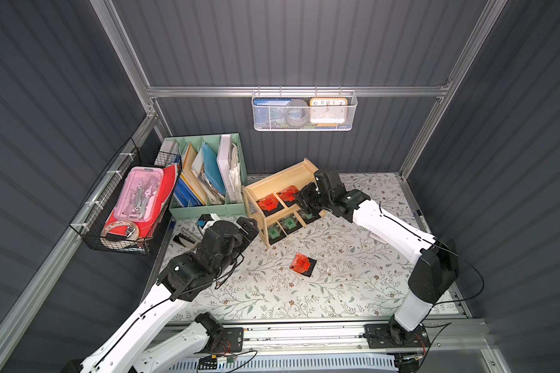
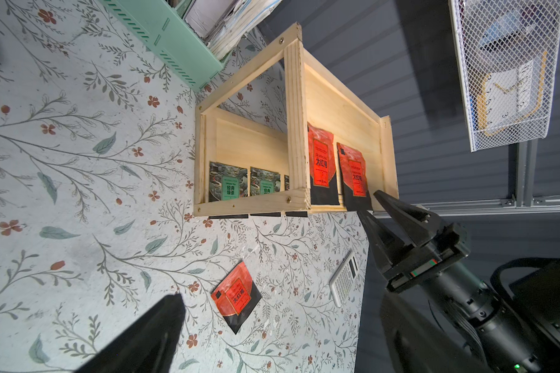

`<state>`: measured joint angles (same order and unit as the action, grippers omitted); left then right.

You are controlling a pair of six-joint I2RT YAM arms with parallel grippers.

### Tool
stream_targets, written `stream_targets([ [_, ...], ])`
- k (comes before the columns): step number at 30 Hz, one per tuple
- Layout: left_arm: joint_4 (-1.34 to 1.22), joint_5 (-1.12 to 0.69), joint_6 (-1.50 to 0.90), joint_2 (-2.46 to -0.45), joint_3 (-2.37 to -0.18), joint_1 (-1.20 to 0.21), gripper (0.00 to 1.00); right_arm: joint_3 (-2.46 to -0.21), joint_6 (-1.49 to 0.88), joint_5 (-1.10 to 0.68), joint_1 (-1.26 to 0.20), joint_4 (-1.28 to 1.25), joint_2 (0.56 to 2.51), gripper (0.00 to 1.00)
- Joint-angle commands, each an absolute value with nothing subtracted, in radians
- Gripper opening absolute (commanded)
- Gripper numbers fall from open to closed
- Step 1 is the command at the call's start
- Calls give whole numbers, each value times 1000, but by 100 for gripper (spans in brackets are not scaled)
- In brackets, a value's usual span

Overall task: Place the tea bags on the shelf by color
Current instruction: Place the tea bag on the shelf, then adjust the tea bag at the center of the board.

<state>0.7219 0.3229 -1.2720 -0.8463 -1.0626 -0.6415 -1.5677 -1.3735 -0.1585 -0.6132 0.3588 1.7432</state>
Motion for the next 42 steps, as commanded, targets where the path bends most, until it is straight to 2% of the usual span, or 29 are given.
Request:
stream_targets([
  [1,725,346,-1267,-839,-1051,-633,100,-1591,-1362,-162,-619,370,1757,38],
  [19,703,306,-1260,-845,-1045,-633,100,-1520,-1345,-127,-619,433,1677,38],
  [28,664,198,-1164,-886,-1045,-632,100,-1370,-1280,-113,-614,427,1523,38],
  [36,637,29,-1064,-965,-1016,-633,100,-1131,-1166,-155,-594,426,1335,38],
  [42,615,-11,-1017,-973,-955,-634,100,-1004,-1046,-216,-583,444,1268,38],
])
